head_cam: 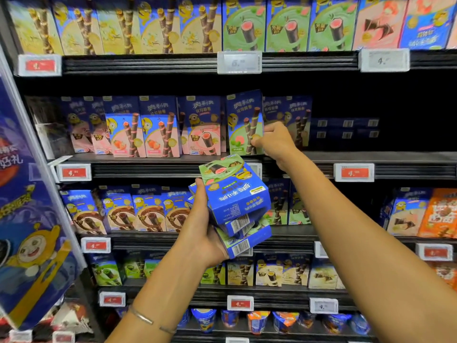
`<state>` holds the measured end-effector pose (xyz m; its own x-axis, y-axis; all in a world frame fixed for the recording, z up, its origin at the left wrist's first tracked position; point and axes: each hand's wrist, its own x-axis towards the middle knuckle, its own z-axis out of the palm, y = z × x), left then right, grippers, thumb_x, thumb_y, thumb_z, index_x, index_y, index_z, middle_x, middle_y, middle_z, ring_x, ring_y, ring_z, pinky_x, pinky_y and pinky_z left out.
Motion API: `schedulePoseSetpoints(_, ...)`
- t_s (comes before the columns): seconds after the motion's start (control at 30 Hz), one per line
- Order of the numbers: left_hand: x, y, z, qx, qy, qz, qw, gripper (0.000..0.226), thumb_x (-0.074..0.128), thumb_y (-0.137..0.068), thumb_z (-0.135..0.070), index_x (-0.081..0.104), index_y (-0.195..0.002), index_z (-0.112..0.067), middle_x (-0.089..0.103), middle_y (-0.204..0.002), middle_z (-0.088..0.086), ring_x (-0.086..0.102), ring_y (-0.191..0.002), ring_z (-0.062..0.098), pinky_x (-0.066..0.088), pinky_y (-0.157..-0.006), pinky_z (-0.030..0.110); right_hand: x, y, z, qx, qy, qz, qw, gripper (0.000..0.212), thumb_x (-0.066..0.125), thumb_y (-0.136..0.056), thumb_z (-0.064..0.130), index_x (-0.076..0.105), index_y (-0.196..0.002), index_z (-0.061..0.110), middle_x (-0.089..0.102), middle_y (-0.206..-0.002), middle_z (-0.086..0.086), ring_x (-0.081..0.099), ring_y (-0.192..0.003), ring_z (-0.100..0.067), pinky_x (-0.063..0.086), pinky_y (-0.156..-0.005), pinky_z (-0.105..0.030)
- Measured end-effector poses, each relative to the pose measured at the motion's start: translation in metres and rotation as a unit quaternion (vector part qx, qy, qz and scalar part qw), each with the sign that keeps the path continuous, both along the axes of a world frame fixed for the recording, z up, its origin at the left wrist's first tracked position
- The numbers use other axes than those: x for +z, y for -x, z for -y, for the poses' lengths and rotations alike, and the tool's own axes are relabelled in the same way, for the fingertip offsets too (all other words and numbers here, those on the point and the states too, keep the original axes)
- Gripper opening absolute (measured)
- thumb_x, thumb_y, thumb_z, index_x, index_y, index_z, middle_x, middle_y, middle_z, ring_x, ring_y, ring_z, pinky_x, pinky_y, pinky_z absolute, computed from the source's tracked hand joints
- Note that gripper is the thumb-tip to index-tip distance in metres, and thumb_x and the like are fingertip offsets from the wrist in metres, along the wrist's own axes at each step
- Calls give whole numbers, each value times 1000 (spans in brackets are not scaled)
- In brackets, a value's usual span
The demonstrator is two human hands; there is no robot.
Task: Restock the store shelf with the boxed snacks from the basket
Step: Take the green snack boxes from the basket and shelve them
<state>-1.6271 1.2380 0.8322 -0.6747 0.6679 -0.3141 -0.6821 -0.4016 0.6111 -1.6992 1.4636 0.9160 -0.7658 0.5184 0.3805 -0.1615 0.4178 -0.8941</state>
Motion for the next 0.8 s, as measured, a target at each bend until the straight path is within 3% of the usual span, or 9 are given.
schedulePoseSetpoints(0.1, -2, 1, -2, -1, 6, 2, 1000, 81, 66, -72, -85, 85, -102, -12, 78, -115, 20, 77, -97, 47, 57, -76, 75, -4, 9, -5, -49, -58, 30, 997, 32, 75, -88, 17, 47, -103, 13, 55, -92, 3, 53, -79, -11, 43, -60, -27)
schedulePoseSetpoints(0.17, -2, 2, -3, 0, 9, 5, 1000, 83, 67, -72, -85, 84, -107, -12, 77, -117, 20, 76, -99, 47, 54, -79, 78, -4, 14, -6, -76, -98, 44, 991, 32, 75, -88, 22, 48, -104, 13, 55, -93, 3, 52, -81, -15, 41, -61, -29)
schedulePoseSetpoints(0.27, -1, 2, -3, 0, 9, 10, 1000, 81, 67, -75, -84, 84, -107, -12, 77, -117, 21, 76, -99, 48, 53, -80, 79, -3, 19, -6, -92, -145, 66, 983, 34, 73, -90, 21, 49, -111, 9, 59, -113, -10, 54, -93, -25, 41, -71, -35)
schedulePoseSetpoints(0.37, 0, 1, -3, 3, 5, 6, 1000, 81, 66, -76, -83, 84, -108, -11, 77, -117, 21, 76, -100, 48, 53, -80, 79, -2, 23, -3, -120, -184, 87, 972, 40, 72, -92, 24, 49, -118, 4, 56, -122, -17, 49, -93, -27, 38, -72, -36)
schedulePoseSetpoints(0.47, 1, 1, -2, 8, 11, 4, 1000, 81, 67, -74, -83, 84, -107, -11, 77, -117, 21, 76, -100, 48, 51, -82, 80, -3, 26, -1, -143, -210, 96, 962, 30, 68, -94, 24, 48, -108, 7, 54, -123, -18, 48, -90, -29, 36, -70, -37)
schedulePoseSetpoints(0.6, 3, 2, -2, 14, 18, 1, 1000, 80, 66, -76, -83, 84, -108, -12, 77, -117, 21, 75, -102, 48, 51, -89, 79, -4, 29, 1, -148, -213, 96, 961, 30, 65, -95, 23, 49, -113, 7, 56, -122, -18, 57, -98, -36, 41, -72, -38)
schedulePoseSetpoints(0.7, 3, 2, -2, 15, 20, -1, 1000, 79, 65, -76, -84, 85, -102, -12, 78, -115, 20, 76, -97, 47, 57, -75, 76, -4, 31, 3, -148, -206, 96, 962, 33, 68, -93, 22, 48, -115, 7, 56, -122, -19, 59, -104, -39, 47, -75, -42)
schedulePoseSetpoints(0.8, 2, 3, -2, 11, 17, -2, 1000, 80, 63, -77, -84, 85, -101, -12, 77, -115, 21, 76, -97, 48, 58, -73, 74, -3, 33, 3, -151, -213, 99, 960, 36, 69, -93, 22, 50, -119, 5, 56, -123, -20, 59, -106, -40, 51, -80, -44)
